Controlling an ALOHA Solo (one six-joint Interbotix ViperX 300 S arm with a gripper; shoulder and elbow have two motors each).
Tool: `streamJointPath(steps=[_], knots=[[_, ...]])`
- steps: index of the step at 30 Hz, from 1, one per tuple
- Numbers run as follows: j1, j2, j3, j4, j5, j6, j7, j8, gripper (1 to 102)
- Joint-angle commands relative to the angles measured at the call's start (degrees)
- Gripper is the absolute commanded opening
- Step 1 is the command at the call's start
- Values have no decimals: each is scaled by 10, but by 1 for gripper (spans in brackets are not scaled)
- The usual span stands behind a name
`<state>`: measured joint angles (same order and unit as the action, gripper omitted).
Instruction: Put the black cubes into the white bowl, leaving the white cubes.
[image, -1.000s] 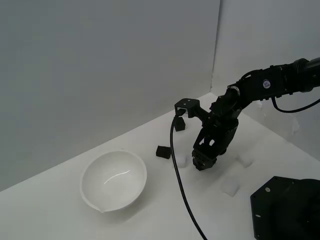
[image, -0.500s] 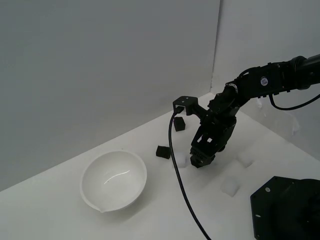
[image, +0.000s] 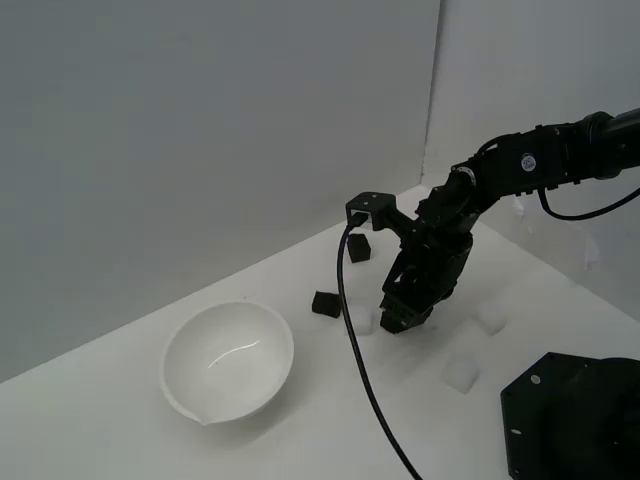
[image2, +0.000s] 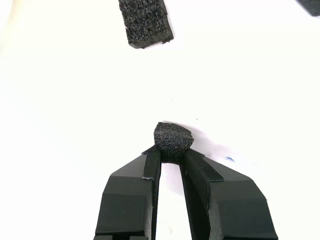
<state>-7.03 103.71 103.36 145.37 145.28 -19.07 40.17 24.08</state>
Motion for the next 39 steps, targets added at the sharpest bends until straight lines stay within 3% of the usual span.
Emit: streamJointPath(steps=[1, 15, 29, 39], knots=[[-7, 18, 21, -14, -16, -3, 11, 1, 3], [-13, 88, 91, -91, -92, -10, 94, -5, 3], [-127, 95, 97, -148, -150, -16, 100, -63, 3], [-204, 54, 55, -209, -211, -16, 99, -90, 3]])
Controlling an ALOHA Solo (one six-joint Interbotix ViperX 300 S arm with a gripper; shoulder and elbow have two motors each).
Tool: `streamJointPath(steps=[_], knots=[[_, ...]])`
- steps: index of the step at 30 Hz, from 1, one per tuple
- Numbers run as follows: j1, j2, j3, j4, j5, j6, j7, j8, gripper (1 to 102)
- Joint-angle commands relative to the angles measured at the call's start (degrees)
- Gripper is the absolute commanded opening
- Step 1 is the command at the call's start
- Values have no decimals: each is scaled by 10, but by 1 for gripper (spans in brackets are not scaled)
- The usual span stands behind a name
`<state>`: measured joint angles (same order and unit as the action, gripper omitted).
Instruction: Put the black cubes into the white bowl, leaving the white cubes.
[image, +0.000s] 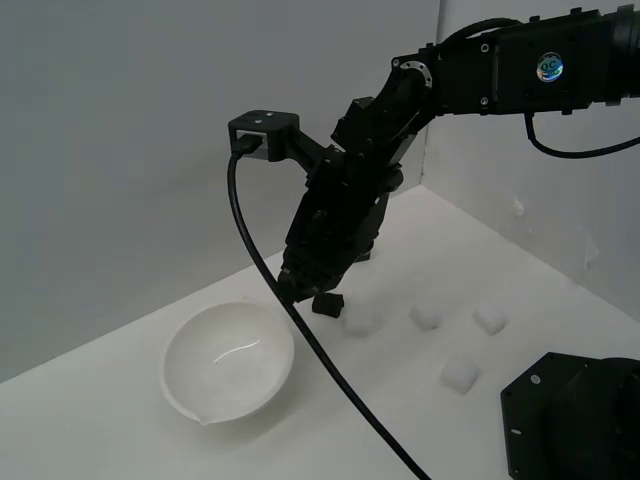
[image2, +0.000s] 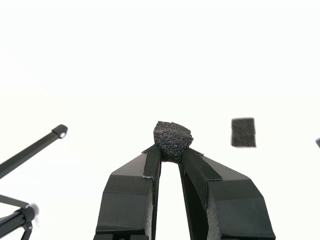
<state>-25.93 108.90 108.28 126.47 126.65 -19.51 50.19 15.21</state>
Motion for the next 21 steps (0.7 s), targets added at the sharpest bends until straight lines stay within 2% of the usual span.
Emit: streamJointPath(steps=[1, 7, 12, 14, 15, 16, 19, 20, 21], knots=[[-22, -5, 0, -26, -31, -11, -1, -4, 3], [-58, -41, -36, -62, -66, -17, -3, -6, 3], [-66, -59, -54, -83, -88, -42, -2, -6, 3], [-67, -61, -55, -88, -92, -53, -5, -4, 6], [-67, -62, -55, -91, -94, -59, -9, -3, 13], [-68, -61, -55, -91, -95, -64, -12, -3, 26], [-72, -64, -59, -94, -98, -69, -19, -3, 71], [-74, -66, -61, -94, -98, -69, -19, -3, 77], [-76, -68, -63, -94, -98, -69, -19, -3, 78]])
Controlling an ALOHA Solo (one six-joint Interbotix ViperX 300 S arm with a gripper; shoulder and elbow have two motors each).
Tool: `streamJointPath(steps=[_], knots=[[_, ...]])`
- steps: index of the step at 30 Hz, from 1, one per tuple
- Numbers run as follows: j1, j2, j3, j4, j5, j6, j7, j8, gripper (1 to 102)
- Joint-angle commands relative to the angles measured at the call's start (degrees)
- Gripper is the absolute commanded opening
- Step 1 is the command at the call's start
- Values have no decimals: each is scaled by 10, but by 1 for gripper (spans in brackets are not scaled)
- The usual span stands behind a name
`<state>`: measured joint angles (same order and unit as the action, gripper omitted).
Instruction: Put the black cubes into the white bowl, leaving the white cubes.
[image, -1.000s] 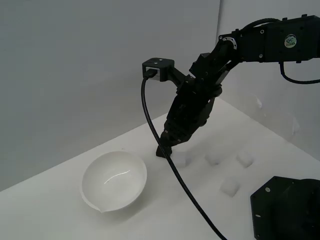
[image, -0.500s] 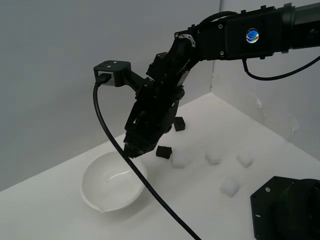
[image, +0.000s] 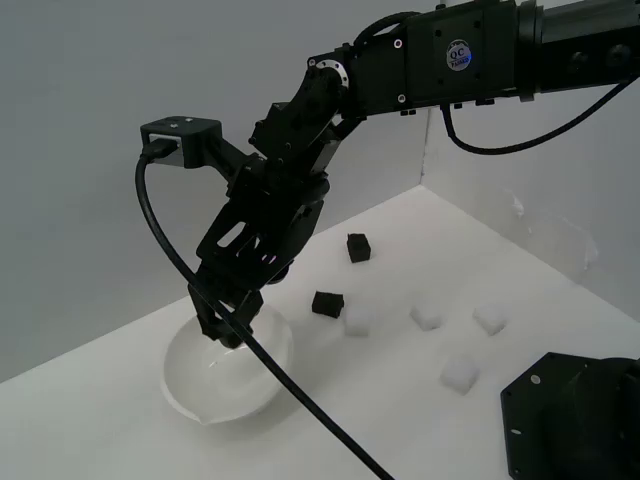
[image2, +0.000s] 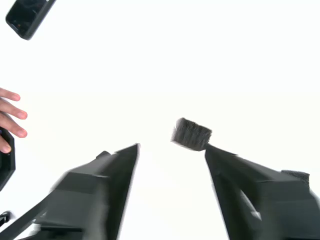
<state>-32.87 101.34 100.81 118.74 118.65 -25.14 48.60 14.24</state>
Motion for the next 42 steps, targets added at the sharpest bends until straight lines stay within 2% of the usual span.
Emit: streamJointPath(steps=[1, 7, 10, 16, 22, 25, 27, 34, 42], knots=[[-7, 5, 10, -17, -18, -12, -4, 7, 78], [-4, 4, 10, -15, -16, -10, -2, 8, 78], [21, 9, 15, -11, -11, 5, 4, 12, 78], [120, 22, 28, 11, 10, 35, 8, 48, 78], [226, 25, 32, 36, 35, 40, 3, 94, 78], [262, 26, 33, 45, 44, 39, -14, 110, 83], [279, 25, 31, 48, 48, 40, -28, 116, 100], [318, -13, -9, 51, 50, 40, -55, 121, 100], [323, -46, -41, 77, 76, 39, -142, 127, 100]])
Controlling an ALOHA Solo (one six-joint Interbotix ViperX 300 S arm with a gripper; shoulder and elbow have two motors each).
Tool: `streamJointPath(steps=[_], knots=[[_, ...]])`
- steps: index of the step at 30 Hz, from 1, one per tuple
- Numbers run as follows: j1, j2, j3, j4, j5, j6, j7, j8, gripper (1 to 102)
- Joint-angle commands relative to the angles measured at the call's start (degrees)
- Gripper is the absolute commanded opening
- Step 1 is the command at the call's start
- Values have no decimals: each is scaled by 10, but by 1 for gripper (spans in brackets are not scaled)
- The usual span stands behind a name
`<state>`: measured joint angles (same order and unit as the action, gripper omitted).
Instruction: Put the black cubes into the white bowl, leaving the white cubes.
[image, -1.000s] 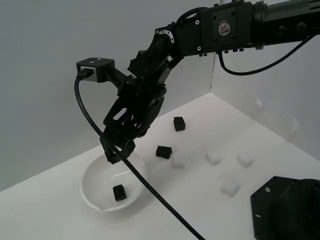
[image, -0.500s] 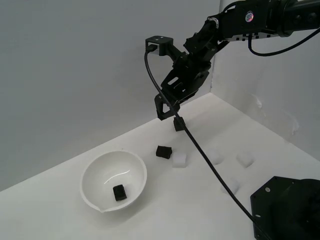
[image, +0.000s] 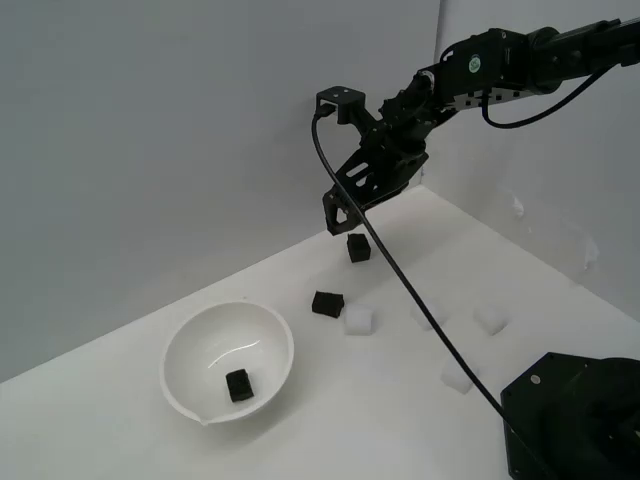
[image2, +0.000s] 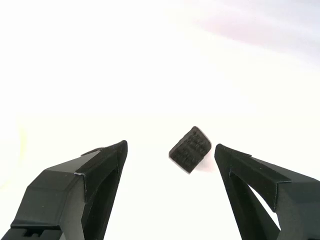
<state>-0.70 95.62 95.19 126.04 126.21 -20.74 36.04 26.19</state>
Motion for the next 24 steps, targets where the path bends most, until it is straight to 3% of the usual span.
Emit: streamJointPath(steps=[1, 9, 17, 24], knots=[[0, 11, 15, 11, 6, -5, -27, 8, 100], [8, 18, 22, 58, 54, -8, -123, 8, 100], [9, 17, 20, 97, 93, -20, -195, 8, 100], [7, 15, 18, 108, 105, -34, -223, 8, 100]])
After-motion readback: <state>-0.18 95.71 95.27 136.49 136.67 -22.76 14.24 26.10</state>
